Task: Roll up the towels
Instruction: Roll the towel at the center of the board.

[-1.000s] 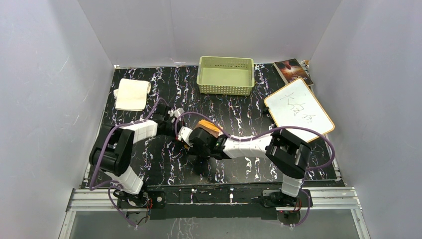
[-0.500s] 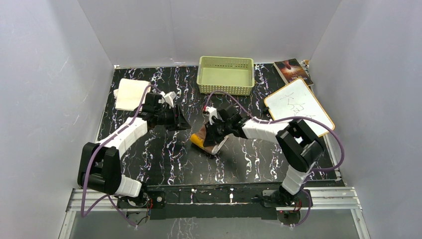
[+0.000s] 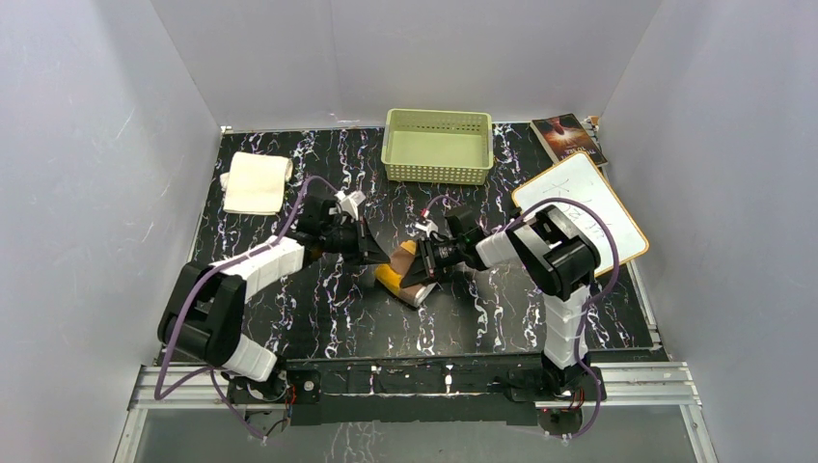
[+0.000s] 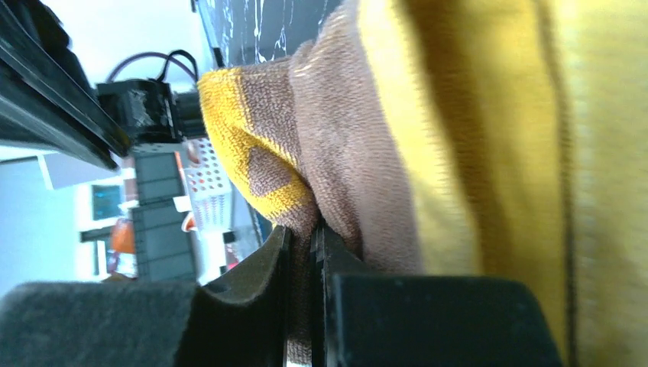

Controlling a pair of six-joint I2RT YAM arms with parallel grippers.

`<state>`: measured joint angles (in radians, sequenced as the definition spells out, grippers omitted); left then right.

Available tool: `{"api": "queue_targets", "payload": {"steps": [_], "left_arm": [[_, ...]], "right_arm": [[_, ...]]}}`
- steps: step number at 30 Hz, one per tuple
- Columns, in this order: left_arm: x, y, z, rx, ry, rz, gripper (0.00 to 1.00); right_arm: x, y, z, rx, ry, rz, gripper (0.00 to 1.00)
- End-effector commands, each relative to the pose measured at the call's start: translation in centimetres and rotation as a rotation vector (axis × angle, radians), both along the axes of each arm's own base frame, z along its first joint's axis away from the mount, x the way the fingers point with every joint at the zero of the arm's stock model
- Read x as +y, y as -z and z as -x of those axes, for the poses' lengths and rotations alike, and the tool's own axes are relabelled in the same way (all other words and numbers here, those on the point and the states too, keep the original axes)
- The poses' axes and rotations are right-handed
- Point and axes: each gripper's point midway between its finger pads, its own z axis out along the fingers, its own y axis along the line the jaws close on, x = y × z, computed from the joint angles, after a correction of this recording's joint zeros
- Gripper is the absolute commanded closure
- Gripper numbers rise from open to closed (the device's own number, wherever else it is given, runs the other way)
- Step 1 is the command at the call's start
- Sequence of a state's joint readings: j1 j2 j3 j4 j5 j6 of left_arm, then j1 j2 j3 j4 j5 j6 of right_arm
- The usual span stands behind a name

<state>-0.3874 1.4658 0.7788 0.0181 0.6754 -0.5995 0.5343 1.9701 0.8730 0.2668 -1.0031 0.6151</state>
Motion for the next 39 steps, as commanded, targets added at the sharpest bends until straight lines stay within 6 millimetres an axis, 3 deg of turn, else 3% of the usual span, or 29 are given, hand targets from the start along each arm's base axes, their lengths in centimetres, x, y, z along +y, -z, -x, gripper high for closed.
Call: {"api": "queue_targets", "payload": {"steps": [1,12,15,18,20,24,26,28,33,39], "left_arm": [[-1.6,0.5,0.5,0.029,0.024,0.06,1.0],[-1.7,6.2,0.4,0.111,0.007,0.017,1.0],[-1.6,8.5,0.1,0.119,0.001,-0.044,1.0],[-1.8,10.3,0.0,0.127,0.003,-0.097,1.0],[-2.0,11.0,0.1,0.133,0.007,-0.118,1.0],[-2.2,12.1,0.6,0.154,0.025,-0.157,1.0],[-2.0,12.5,0.8,0.163,0.028,-0.172,1.0],[-1.7,12.9,1.1,0.174,0.03,-0.187,1.0],[-1.4,13.6,1.7,0.201,0.038,-0.204,1.0],[-1.0,14.5,2.3,0.229,0.044,-0.221,1.0]], "right_arm": [[-0.3,0.7,-0.2,0.1,0.045,-0.039,1.0],[-1.2,2.4,-0.8,0.162,0.118,0.018,0.99],[-1.4,2.4,-2.0,0.094,0.132,0.084,0.69],[-2.4,2.2,-3.9,-0.076,0.138,0.248,0.52],[-2.9,1.1,-5.1,-0.233,0.125,0.347,0.48],[-3.7,-3.8,-7.4,-0.575,0.153,0.45,0.45],[-3.8,-6.2,-7.6,-0.743,0.155,0.468,0.43],[-3.5,-7.6,-6.7,-0.875,0.118,0.473,0.43],[-2.1,-8.4,-3.1,-1.051,-0.021,0.445,0.44],[-0.3,-6.1,-0.8,-1.09,-0.159,0.513,0.47]]}}
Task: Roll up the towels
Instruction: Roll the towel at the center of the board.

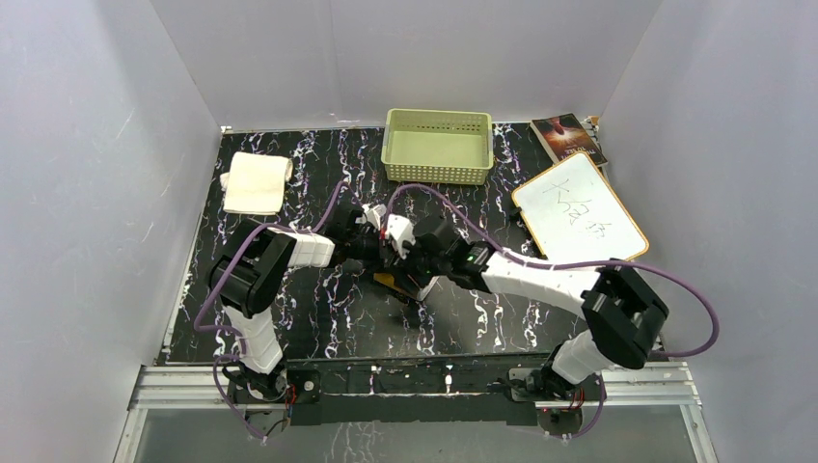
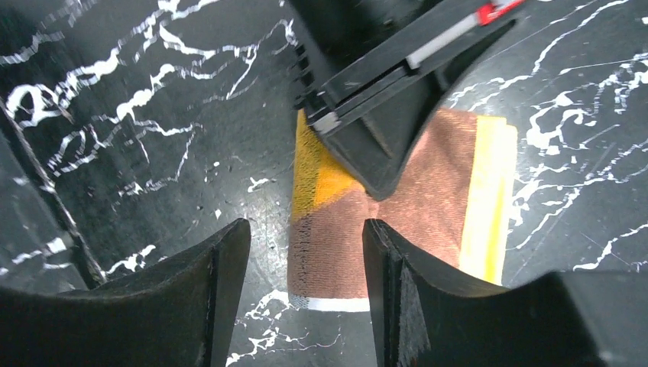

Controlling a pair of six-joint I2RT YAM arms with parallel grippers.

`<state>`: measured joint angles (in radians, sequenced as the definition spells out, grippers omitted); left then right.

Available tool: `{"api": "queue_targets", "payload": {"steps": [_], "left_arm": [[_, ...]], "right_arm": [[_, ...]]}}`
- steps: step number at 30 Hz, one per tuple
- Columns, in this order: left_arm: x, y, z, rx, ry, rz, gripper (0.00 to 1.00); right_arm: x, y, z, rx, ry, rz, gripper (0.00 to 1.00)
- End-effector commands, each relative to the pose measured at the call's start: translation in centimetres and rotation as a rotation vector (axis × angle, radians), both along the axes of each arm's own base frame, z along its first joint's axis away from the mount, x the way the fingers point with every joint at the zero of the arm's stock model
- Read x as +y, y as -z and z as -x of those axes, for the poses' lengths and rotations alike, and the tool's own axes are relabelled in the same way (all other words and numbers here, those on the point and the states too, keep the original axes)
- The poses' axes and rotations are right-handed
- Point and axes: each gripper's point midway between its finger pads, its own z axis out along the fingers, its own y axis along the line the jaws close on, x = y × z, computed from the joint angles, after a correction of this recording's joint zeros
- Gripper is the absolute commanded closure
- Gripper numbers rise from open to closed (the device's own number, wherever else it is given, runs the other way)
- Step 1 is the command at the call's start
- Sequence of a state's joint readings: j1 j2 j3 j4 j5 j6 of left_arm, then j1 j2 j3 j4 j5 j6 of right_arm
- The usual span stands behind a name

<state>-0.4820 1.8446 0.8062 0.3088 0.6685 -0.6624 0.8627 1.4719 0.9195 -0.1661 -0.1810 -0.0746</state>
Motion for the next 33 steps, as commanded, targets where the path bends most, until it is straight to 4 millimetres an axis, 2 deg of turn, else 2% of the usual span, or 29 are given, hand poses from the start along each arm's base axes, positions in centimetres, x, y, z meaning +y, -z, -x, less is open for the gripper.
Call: {"api": "queue_targets", "payload": {"steps": [1,6,11,16,19,21,25,26,28,30,33], "left_arm": [[3.2,6.1,3.4,0.126,0.001,-0.211,1.0],[3.4,6.2,3.6,0.134,0.001,-0.218,1.0],[3.7,6.4,4.1,0.146,0.001,-0.226,1.0],[3.9,6.3,4.7,0.161,-0.003,-0.231,1.0],[4.1,5.4,4.5,0.16,-0.023,-0.23,1.0],[4.9,4.5,3.7,0.145,-0.061,-0.253,1.0],[8.1,2.5,2.1,0.126,-0.174,-0.288,0.99],[8.8,1.9,1.7,0.111,-0.193,-0.287,0.95],[9.8,-0.2,0.7,0.048,-0.215,-0.273,0.79],[10.4,-3.3,-0.6,-0.049,-0.228,-0.262,0.65],[10.8,-6.9,-1.7,-0.152,-0.22,-0.253,0.53]], "right_arm": [[0.2,1.9,-0.2,-0.081,-0.035,0.122,0.48],[0.8,3.9,0.4,-0.066,-0.065,0.16,0.51],[0.1,6.0,0.4,-0.062,-0.037,0.212,0.58],[-1.1,7.7,-0.4,-0.05,0.059,0.271,0.78],[-1.0,7.8,0.0,-0.024,0.073,0.251,0.83],[-0.9,7.6,0.3,-0.001,0.075,0.225,0.87],[-0.1,5.9,0.9,0.101,0.057,0.089,0.88],[0.2,5.5,1.3,0.145,0.031,0.048,0.88],[0.5,4.9,1.7,0.215,0.0,-0.01,0.88],[0.8,4.4,1.6,0.286,-0.016,-0.064,0.89],[0.7,4.2,1.0,0.422,-0.011,-0.139,0.89]]}}
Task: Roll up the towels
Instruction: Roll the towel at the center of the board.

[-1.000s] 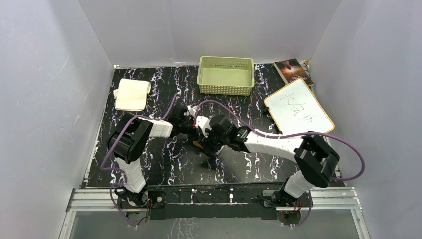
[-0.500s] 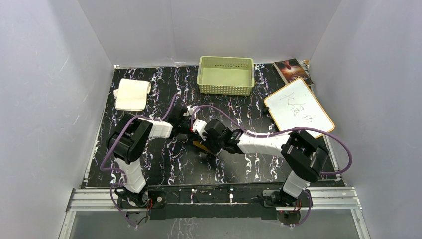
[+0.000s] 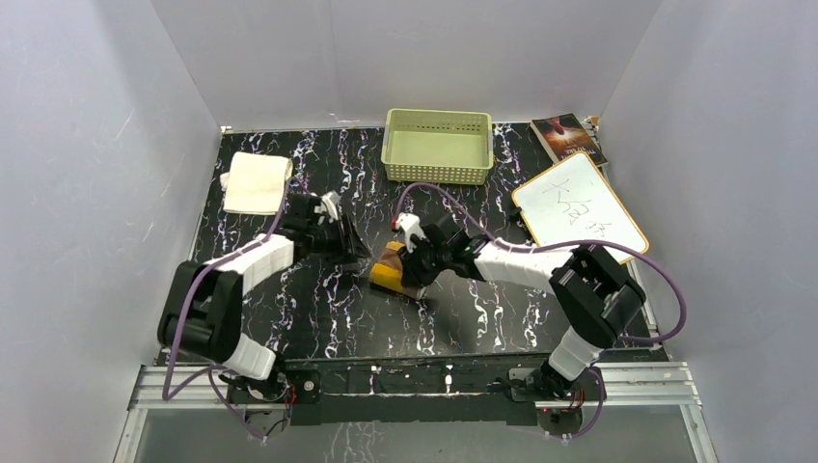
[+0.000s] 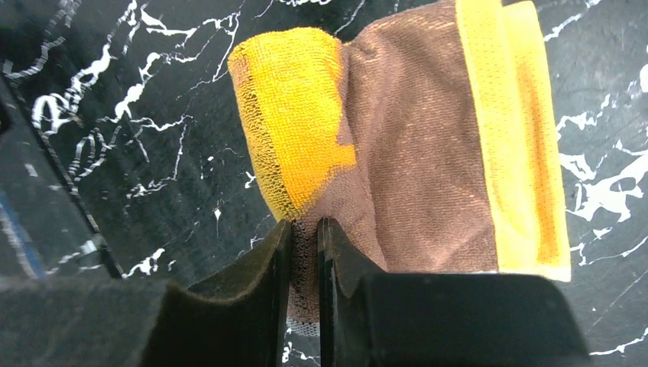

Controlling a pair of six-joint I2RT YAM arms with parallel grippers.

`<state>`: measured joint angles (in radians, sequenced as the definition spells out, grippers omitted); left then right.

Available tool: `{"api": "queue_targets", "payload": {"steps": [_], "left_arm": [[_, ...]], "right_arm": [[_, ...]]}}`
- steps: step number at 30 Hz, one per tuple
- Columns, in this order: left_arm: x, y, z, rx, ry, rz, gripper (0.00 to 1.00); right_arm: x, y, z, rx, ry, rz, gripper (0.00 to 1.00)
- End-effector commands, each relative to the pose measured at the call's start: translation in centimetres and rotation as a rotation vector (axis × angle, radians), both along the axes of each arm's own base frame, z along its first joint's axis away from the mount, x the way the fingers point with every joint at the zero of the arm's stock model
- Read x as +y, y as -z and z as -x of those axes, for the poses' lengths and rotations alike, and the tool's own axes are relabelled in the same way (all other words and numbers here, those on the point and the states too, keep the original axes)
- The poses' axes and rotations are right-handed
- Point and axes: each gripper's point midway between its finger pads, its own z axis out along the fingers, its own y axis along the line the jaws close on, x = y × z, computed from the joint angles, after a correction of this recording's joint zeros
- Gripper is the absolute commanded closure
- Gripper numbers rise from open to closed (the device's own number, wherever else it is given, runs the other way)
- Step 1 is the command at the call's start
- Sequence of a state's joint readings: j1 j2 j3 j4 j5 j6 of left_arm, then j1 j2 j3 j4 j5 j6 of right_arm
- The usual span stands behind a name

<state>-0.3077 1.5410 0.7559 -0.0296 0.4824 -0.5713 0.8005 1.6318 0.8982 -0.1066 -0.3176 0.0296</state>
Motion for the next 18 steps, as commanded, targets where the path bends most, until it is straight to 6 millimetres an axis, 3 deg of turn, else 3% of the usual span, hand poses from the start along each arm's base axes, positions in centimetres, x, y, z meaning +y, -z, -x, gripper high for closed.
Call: {"api": "queue_targets", "payload": {"steps": [1,4,7,15,18], "left_arm": [[1.6,-4.6,-0.4,-0.117,0.032,-0.063,0.51],[0.5,-6.3,-0.2,-0.139,0.086,0.006,0.5],[-0.9,-6.9,0.5,-0.142,0.12,0.1,0.51],[-4.0,-6.1,1.8,-0.119,0.183,0.232,0.83],[-5.0,-6.1,1.8,-0.116,0.206,0.26,0.89]], "right_arm": [[0.7,-1.4,0.4,0.247,-0.018,-0.169,0.89],[0.7,-0.9,-0.4,0.406,0.001,-0.221,0.89],[0.8,-0.3,-1.0,0.548,0.01,-0.259,0.89],[-1.3,1.4,-2.8,0.84,0.191,-0.407,0.91],[-2.2,2.1,-3.1,0.903,0.25,-0.434,0.91]]}}
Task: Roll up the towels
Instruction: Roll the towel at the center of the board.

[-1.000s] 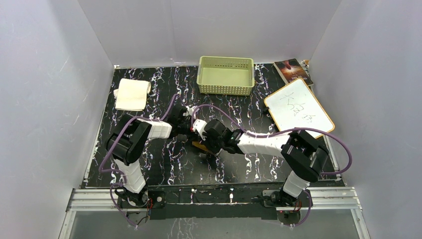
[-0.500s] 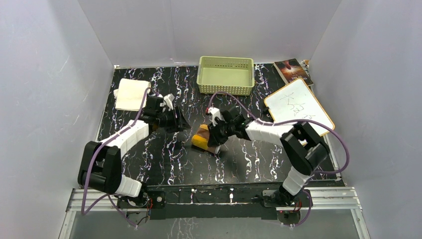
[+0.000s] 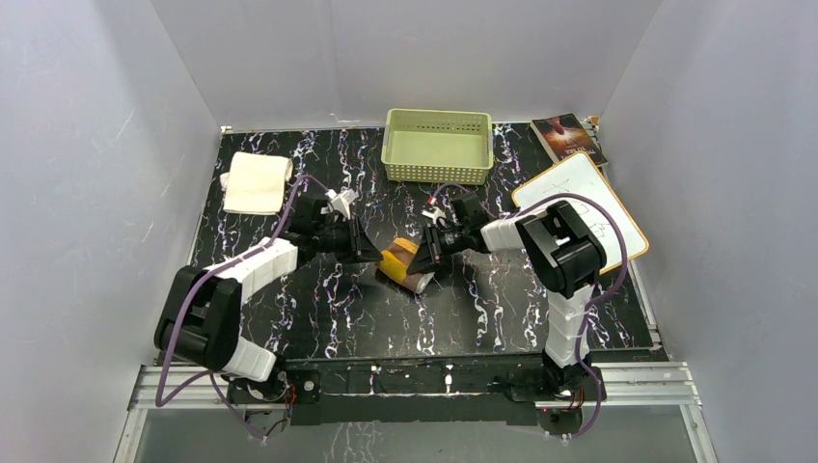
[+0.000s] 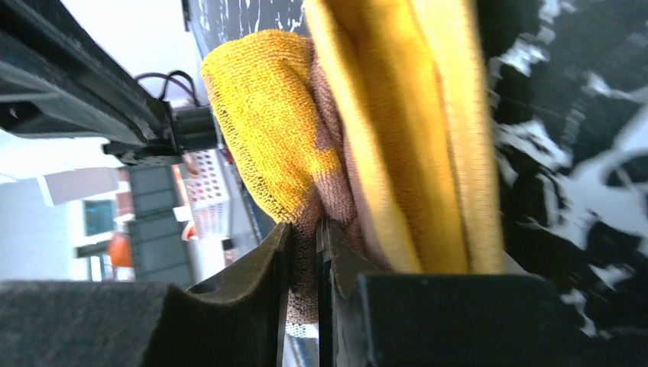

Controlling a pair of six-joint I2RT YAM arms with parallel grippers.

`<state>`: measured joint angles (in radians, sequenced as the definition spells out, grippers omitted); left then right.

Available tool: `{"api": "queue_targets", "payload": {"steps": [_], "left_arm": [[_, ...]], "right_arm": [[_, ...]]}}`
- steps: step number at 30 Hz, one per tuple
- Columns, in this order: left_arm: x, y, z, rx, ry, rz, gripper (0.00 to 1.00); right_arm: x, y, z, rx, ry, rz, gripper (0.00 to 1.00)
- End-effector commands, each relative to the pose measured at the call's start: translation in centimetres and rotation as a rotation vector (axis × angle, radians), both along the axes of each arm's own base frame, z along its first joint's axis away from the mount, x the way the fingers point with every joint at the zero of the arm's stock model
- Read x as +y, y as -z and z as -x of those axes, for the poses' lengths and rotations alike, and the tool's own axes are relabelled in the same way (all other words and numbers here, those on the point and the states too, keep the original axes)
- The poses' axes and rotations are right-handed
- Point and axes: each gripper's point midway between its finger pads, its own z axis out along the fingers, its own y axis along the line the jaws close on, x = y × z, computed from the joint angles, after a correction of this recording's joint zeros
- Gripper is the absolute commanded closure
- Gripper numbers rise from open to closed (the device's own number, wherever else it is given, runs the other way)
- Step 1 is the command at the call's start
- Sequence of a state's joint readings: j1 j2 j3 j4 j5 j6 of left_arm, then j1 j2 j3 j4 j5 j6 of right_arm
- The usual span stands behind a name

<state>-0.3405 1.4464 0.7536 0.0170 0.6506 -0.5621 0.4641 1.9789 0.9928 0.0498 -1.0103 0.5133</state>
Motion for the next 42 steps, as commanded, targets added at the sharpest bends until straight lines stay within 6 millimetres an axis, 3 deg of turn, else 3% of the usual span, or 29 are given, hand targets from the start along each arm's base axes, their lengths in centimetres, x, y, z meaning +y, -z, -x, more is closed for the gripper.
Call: {"api": "queue_targets", "payload": {"steps": [1,8,12,15,19,25,28,31,34,42], "left_arm": [[-2.3,-1.3,0.3,-0.019,0.068,0.104,0.89],[-4.0,-0.1,-0.9,-0.015,0.092,0.136,0.89],[-4.1,2.6,-1.2,0.025,0.091,0.116,0.91],[-4.0,4.9,-1.0,0.06,0.082,0.082,0.93],[-3.9,6.9,-1.0,0.083,0.087,0.023,0.94],[-3.6,8.8,-1.2,0.124,0.104,-0.049,0.96],[-3.6,9.2,-1.4,0.137,0.113,-0.065,0.96],[-3.6,9.5,-1.3,0.157,0.125,-0.07,0.96],[-3.6,9.8,-1.2,0.167,0.13,-0.075,0.96],[-3.5,10.2,-1.0,0.187,0.147,-0.092,0.96]], "right_arm": [[-1.1,1.3,-0.2,0.171,0.092,-0.024,0.91],[-1.6,3.0,0.6,0.309,0.127,-0.025,0.9],[-1.7,3.2,0.6,0.322,0.142,-0.011,0.87],[-2.1,3.6,0.2,0.282,0.156,0.05,0.75],[-3.1,2.7,-2.2,0.035,0.16,0.211,0.58],[-4.3,-2.6,-5.3,-0.478,0.159,0.431,0.54],[-4.1,-6.2,-5.5,-0.708,0.179,0.44,0.54],[-3.5,-8.5,-4.6,-0.902,0.163,0.451,0.53],[-2.9,-8.5,-3.1,-0.985,0.096,0.477,0.53],[-1.2,-5.1,-0.3,-1.062,-0.074,0.6,0.54]]}}
